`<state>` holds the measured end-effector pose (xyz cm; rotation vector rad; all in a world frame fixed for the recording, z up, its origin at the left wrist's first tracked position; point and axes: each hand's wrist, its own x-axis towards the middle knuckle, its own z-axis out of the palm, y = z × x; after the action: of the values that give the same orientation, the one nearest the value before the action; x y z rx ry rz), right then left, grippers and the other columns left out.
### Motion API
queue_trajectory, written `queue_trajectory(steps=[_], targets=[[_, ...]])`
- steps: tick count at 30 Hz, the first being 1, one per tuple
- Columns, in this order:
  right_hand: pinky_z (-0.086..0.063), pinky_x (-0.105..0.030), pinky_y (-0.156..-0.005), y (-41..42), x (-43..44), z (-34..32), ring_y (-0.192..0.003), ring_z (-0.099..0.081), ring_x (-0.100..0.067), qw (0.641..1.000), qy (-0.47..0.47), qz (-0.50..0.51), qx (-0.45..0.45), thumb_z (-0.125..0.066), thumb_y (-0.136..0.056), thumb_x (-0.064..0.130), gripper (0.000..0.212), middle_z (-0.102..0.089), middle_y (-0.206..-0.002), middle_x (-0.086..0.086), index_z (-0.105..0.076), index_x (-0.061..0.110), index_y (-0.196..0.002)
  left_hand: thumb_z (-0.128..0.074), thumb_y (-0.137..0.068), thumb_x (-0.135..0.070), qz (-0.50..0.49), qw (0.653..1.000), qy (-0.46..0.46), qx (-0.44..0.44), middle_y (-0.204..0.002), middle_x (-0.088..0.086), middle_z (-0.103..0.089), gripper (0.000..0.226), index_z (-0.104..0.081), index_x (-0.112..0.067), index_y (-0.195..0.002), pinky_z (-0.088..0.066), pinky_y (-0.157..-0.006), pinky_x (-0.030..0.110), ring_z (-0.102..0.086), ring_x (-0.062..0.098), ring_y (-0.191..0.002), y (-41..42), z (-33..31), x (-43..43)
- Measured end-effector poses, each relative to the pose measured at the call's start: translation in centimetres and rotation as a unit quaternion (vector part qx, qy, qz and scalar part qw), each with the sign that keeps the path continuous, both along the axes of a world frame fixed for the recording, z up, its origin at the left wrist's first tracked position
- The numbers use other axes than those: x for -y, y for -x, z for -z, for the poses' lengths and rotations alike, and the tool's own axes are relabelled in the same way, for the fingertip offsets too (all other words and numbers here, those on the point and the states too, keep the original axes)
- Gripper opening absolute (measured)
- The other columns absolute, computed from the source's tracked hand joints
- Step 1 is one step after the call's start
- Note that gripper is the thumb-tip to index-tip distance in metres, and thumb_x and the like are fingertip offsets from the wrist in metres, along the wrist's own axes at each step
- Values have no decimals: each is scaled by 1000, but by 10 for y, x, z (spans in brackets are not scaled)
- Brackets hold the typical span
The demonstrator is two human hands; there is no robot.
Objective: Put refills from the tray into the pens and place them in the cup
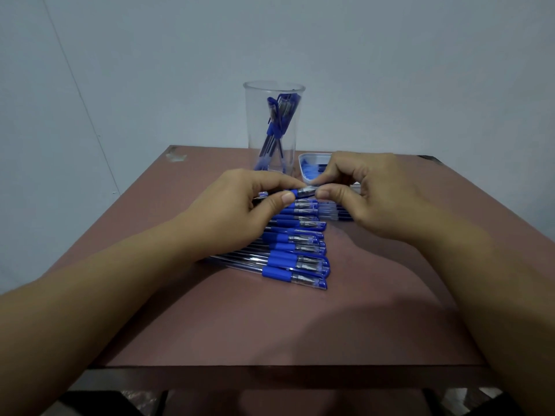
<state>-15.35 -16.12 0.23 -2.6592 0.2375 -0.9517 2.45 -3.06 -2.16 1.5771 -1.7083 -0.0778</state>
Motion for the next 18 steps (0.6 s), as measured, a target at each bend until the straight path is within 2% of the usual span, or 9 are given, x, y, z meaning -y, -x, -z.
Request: queue_trajectory(steps=[3, 6, 8, 10, 12, 16, 18], targets=[[-42, -6, -67, 3, 0, -2, -75, -60, 8, 1000, 10, 4, -3, -69, -85, 17, 5, -58, -72, 31, -70, 15, -90, -54, -99, -26, 13, 1000, -13, -13, -102, -30, -68, 24, -69, -34, -117, -45, -85, 13, -61, -11, -98, 3, -2, 2], [-41, -5, -64, 6, 0, -4, -74, -60, 7, 1000, -17, 0, -24, -69, -88, 14, 3, -60, -70, 35, -69, 17, -88, -50, -98, -39, 1, 1000, -16, 2, -104, -26, -70, 27, -66, -40, -119, -51, -87, 27, -64, -4, -100, 4, 2, 1], [-41, -7, -61, 5, 0, -3, -69, -59, 4, 998, -54, -5, -39, -68, -89, 15, 12, -61, -73, 37, -65, 26, -83, -48, -93, -48, -37, 999, 12, 31, -95, -22, -71, 30, -64, -43, -118, -55, -79, 35, -66, 0, -90, 5, 4, 0], [-41, -8, -59, 3, 0, -1, -67, -58, 5, 996, -76, 1, -45, -67, -89, 19, 20, -61, -73, 36, -60, 35, -80, -54, -91, -44, -61, 995, 56, 63, -89, -20, -71, 27, -67, -39, -114, -56, -73, 33, -65, 0, -82, 7, 5, 0], [-40, -7, -58, 1, 0, 1, -66, -58, 8, 996, -81, 3, -44, -67, -90, 19, 23, -60, -71, 38, -57, 37, -79, -62, -92, -33, -57, 992, 85, 74, -89, -19, -69, 18, -67, -33, -110, -55, -72, 28, -62, -1, -81, 8, 5, 2], [-38, -5, -61, -3, 1, 4, -69, -57, 14, 995, -81, 8, -49, -65, -91, 15, 28, -58, -71, 43, -54, 37, -80, -61, -95, -23, -44, 996, 60, 54, -85, -24, -64, 19, -67, -32, -110, -51, -70, 22, -62, -1, -78, 9, 4, 3], [-38, -5, -62, -1, 3, 4, -71, -58, 12, 996, -68, 17, -47, -66, -90, 13, 27, -60, -72, 38, -56, 35, -80, -59, -96, -19, -24, 999, 40, 22, -87, -20, -68, 23, -68, -34, -110, -49, -72, 15, -65, -3, -82, 9, 5, 1]])
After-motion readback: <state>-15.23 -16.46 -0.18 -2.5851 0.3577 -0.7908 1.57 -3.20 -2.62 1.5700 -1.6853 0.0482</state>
